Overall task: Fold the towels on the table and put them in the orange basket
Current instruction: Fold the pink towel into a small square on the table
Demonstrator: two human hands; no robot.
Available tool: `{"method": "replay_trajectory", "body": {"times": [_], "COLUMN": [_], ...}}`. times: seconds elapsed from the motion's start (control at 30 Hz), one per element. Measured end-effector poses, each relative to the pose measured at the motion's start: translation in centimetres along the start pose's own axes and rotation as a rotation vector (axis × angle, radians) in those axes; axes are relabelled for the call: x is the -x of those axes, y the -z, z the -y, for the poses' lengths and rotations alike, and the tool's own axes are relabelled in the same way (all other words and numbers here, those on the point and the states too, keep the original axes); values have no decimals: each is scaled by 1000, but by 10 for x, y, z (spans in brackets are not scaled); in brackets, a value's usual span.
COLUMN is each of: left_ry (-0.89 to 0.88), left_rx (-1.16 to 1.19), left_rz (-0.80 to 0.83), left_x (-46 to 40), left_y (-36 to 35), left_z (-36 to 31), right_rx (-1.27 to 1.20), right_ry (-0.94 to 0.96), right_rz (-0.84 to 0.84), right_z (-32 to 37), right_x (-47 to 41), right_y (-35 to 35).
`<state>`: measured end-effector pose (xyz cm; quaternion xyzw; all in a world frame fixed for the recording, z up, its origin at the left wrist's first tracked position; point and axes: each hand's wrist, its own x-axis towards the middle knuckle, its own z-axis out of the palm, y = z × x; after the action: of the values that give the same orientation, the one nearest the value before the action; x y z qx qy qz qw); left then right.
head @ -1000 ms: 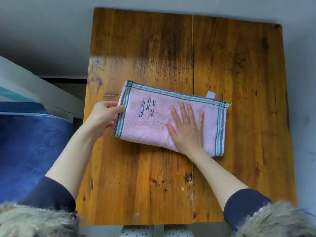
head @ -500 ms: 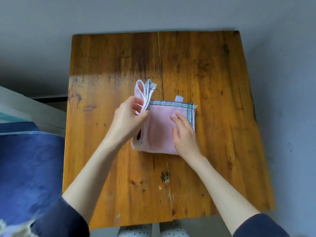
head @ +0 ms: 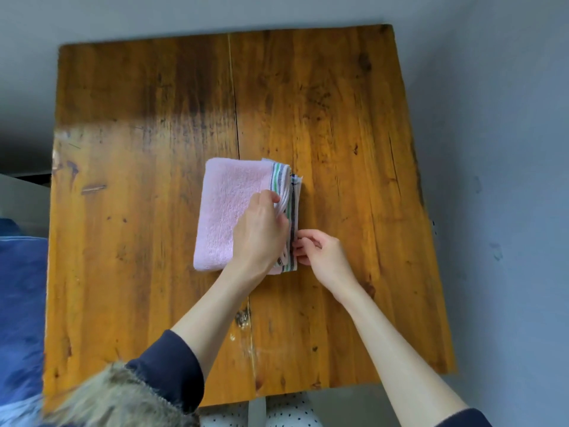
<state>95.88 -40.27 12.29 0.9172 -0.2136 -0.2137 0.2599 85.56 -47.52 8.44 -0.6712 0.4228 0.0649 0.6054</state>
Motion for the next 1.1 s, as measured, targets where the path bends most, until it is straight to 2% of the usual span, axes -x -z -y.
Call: {"method": "replay_trajectory", "body": {"times": [0.23,0.4,0.5,0.6,0.77,0.83,0.9,0.93,1.0,1.07,1.1], "left_ry": [-40,-120,-265,-431,-395,-375,-359,-362,-386,-407,-411], "left_rx": [-125,91,91,-169,-417,-517,-569,-574,-528,-423,-384], "left_rz": [55,95,-85,-274,16,69,92,98,100,72,47], "left_x": [2,5,17,16,12,11,8,6,5,3,0], "left_y": [-26,-21,-1,14,7,-1,-4,-4,-1,4,7], "left_z": [4,11,29,60,91,95,94,93,92,91,90], "right_rx": [-96,-252,-245,-115,-21,59,159,219,354,504,571], "right_ry": [-43,-109,-134,-133,-120,-116,-97,-26,309,621,706], "right_rz": [55,49,52,51,15,-14,-122,-222,-399,-414,-391], "right_z": [1,11,14,14,10,9,9,10,17,23,26], "right_x": [-9,-13,-11,-6,-1,0,2,5,9,6,0], "right_y": [8,7,3,-4,-11,-12,-16,-18,-25,-38,-45]}}
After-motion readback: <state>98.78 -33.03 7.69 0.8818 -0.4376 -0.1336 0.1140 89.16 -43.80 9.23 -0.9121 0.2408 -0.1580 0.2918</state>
